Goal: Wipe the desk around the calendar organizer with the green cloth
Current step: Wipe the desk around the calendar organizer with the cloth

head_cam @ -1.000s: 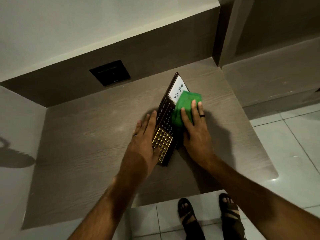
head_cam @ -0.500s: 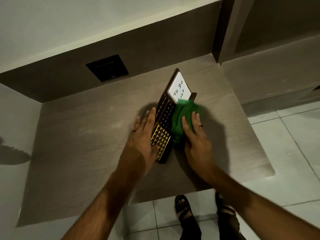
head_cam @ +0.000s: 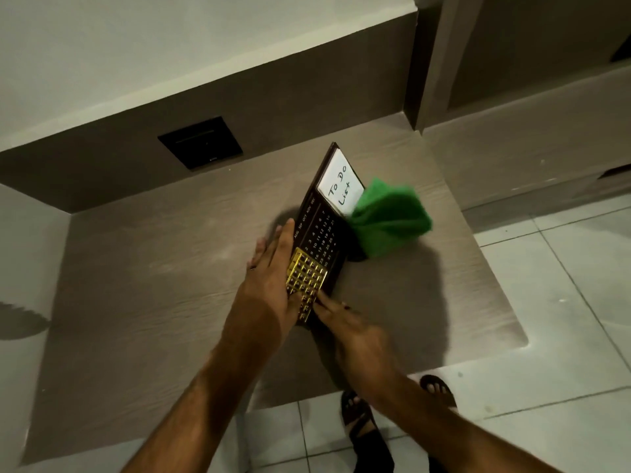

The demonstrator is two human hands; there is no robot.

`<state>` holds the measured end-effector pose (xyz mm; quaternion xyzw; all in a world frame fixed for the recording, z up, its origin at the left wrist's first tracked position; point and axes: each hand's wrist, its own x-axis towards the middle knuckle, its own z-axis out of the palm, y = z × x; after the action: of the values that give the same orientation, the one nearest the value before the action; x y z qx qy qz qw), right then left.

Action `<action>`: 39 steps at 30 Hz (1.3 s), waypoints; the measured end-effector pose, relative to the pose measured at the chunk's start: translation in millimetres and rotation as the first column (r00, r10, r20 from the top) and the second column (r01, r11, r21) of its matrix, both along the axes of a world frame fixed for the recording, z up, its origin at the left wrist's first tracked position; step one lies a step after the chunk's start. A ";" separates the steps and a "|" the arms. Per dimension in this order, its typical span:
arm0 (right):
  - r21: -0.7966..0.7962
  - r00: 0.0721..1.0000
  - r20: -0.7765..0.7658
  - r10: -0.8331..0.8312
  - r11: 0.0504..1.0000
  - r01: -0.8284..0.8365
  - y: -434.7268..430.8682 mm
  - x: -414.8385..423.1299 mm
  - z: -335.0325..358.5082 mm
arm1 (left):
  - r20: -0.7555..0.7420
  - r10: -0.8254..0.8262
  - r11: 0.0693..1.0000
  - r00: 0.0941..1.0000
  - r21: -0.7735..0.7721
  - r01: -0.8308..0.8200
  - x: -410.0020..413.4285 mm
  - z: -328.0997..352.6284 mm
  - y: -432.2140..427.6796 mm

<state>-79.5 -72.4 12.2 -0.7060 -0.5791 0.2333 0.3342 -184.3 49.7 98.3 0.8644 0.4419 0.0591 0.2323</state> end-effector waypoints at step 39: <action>-0.458 0.885 0.335 0.323 0.877 -0.147 -23.2 153.1 24.8 | -0.005 0.033 0.999 0.999 -0.025 -0.034 6.2 4.0 -0.4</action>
<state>73.6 -95.6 36.9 -0.7162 -0.6544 0.2419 0.0170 -178.1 49.4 102.3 0.8540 0.4576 0.0554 0.2412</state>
